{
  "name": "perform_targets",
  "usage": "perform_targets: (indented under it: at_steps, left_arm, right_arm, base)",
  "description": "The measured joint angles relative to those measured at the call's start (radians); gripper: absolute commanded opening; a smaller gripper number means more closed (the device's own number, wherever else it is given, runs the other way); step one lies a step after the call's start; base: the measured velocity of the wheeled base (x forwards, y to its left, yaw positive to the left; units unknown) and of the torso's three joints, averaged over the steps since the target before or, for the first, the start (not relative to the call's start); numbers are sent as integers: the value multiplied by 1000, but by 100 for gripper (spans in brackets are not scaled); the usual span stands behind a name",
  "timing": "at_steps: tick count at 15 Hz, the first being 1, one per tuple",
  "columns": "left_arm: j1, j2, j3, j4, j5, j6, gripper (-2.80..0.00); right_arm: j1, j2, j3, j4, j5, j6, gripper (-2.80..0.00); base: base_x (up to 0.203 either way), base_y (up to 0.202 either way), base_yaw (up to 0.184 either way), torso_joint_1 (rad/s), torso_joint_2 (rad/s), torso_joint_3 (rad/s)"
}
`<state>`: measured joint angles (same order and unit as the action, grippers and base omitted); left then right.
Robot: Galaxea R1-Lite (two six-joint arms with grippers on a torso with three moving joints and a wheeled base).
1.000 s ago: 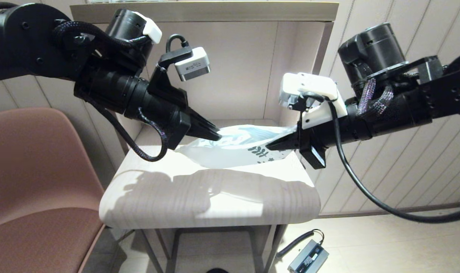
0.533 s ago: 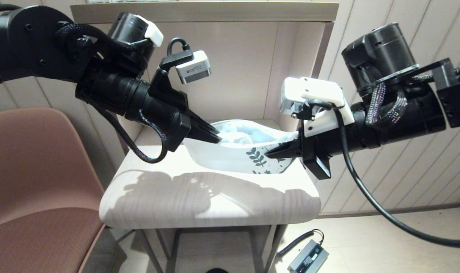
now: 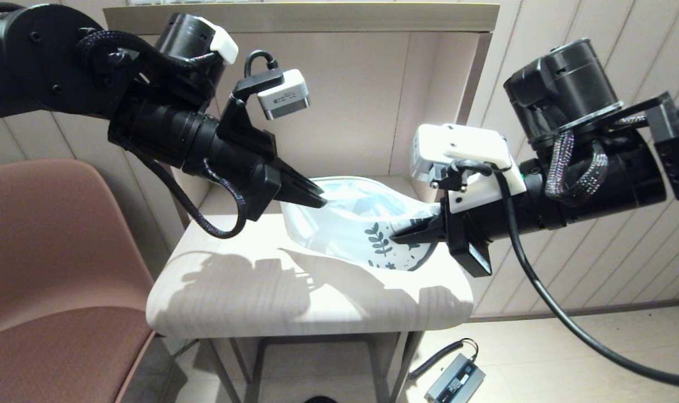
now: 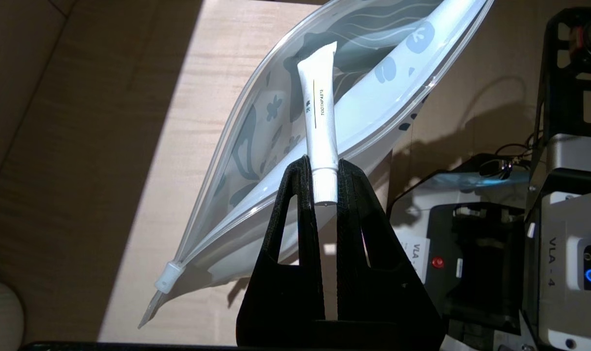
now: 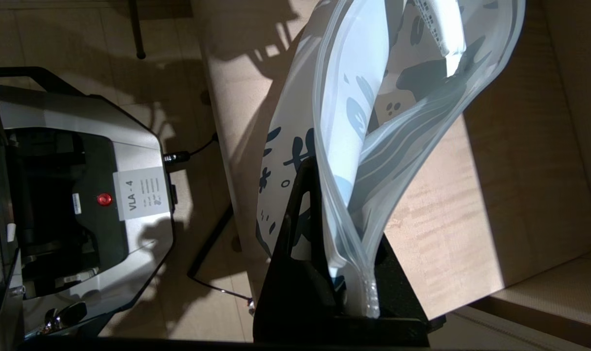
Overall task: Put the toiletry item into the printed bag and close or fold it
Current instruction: Place the toothpaste in the storage bag
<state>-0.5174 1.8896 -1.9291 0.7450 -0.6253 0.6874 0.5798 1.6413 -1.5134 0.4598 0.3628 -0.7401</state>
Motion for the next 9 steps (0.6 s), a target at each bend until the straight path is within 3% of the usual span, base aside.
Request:
perform_targets:
  at_steps: [9]
  left_arm:
    - [9,-12,-1,-16,-3,-2,-280]
  right_arm:
    - [4,1,5,-45,-46,1,-280]
  base:
    - [0,0,0,0,0,0]
